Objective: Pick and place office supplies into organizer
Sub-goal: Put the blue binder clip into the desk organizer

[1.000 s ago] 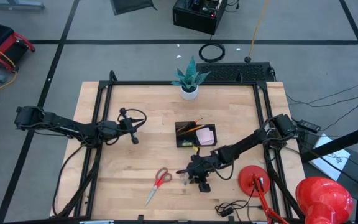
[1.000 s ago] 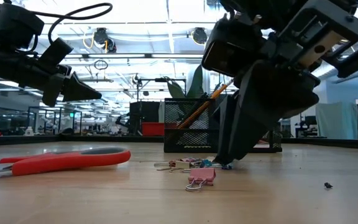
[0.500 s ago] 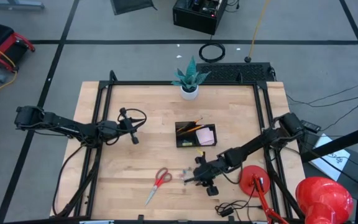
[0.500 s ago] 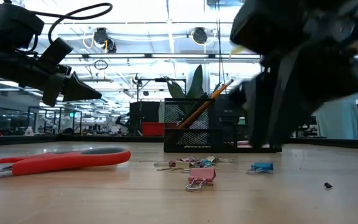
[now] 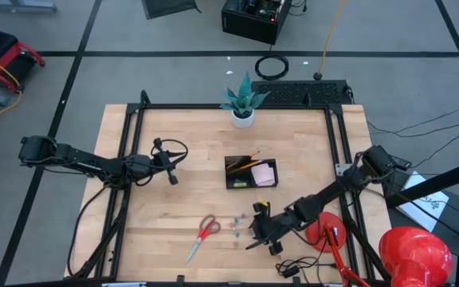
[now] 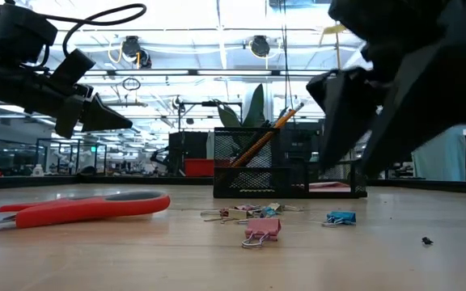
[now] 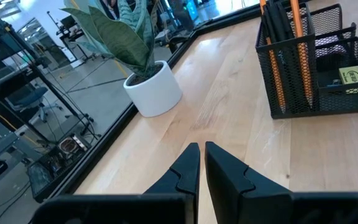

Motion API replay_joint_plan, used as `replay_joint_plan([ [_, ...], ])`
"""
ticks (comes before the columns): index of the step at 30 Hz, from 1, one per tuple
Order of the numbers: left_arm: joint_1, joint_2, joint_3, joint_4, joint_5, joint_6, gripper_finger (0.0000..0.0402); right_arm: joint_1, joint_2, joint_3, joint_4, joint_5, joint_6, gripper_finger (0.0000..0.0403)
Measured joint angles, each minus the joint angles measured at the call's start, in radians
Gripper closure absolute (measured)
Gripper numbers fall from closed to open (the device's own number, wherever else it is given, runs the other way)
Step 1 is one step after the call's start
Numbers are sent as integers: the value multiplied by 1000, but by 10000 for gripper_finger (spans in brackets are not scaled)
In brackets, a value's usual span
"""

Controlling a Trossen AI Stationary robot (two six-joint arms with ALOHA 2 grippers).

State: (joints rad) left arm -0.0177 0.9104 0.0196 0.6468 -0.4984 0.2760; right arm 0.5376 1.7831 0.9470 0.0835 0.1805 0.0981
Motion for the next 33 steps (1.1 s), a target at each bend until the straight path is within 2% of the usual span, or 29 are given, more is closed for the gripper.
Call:
replay_joint_plan([
  [5,0,0,0,0,0,-2,371,-2,23,2,9,4,-18,201],
  [9,0,0,0,0,0,-1,371,-13,56,-8,24,1,-35,189],
  [14,0,0,0,0,0,2,371,-44,73,-60,83,-41,-1,189],
  [18,0,0,0,0,0,2,371,-59,73,-129,242,-102,-6,192],
  [21,4,0,1,0,0,3,371,-60,75,-174,325,-105,-8,192],
  [27,15,0,1,0,1,1,371,-62,78,-230,428,-122,-15,193],
  [33,18,0,1,0,1,-2,371,-71,78,-232,445,-158,-32,201],
])
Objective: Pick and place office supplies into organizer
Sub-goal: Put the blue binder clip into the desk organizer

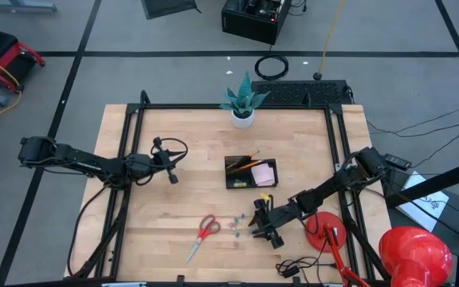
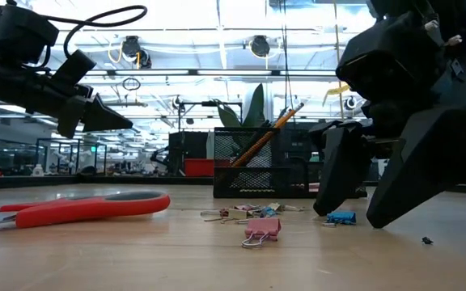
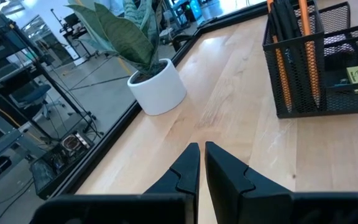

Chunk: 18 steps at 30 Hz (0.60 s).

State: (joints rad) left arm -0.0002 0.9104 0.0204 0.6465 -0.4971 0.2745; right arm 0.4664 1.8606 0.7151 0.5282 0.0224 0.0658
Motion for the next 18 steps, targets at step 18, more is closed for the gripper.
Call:
replay_joint_plan([
  [18,0,0,0,0,0,-3,371,-8,50,0,57,-22,2,232],
])
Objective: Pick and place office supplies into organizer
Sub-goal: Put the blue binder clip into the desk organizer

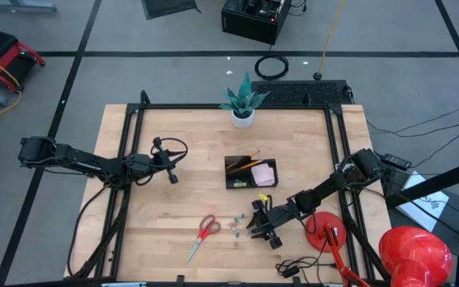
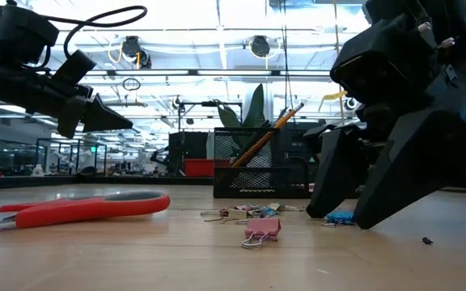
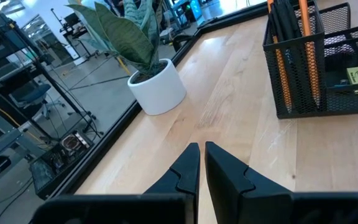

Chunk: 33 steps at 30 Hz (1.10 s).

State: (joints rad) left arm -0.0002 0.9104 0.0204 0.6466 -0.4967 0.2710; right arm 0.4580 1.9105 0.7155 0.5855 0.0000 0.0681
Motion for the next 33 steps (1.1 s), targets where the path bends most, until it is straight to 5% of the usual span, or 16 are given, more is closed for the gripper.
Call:
replay_joint_plan([
  [18,0,0,0,0,0,1,371,1,-5,-1,50,-9,-54,340],
  [24,0,0,0,0,0,3,371,0,-62,23,30,2,-104,340],
  [33,0,0,0,0,2,-8,371,-26,-203,103,-126,264,-232,336],
])
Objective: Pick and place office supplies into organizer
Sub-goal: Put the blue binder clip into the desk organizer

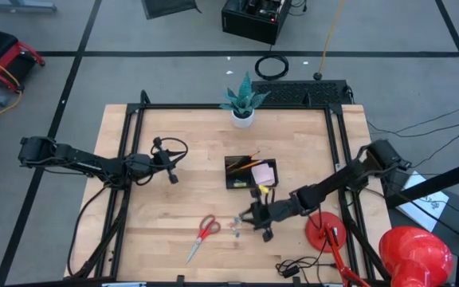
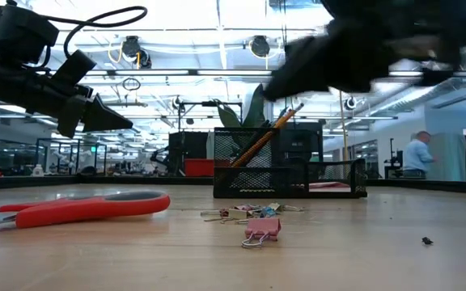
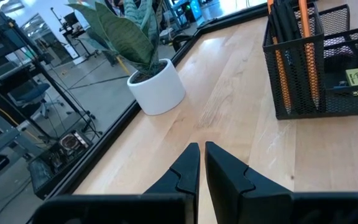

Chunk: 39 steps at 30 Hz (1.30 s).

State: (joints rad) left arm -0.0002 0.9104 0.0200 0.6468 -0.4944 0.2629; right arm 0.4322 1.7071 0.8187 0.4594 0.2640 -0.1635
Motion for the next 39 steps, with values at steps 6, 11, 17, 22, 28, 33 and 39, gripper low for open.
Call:
replay_joint_plan([
  [6,0,0,0,0,1,-4,371,-91,-28,27,-2,71,-72,340],
  [11,0,0,0,-1,1,-4,371,-191,-13,37,-8,82,-63,338],
  [17,0,0,0,-10,0,-4,371,-239,27,38,-35,108,-25,340],
  [22,0,0,0,-11,0,1,371,-222,85,37,-44,169,-23,340],
  [28,0,0,0,-10,-1,0,371,-198,108,37,-42,321,-68,340],
  [33,0,0,0,-9,-2,1,371,-181,108,37,-49,366,-97,342],
  [39,0,0,0,-9,-2,4,371,-176,108,37,-104,367,-92,343],
])
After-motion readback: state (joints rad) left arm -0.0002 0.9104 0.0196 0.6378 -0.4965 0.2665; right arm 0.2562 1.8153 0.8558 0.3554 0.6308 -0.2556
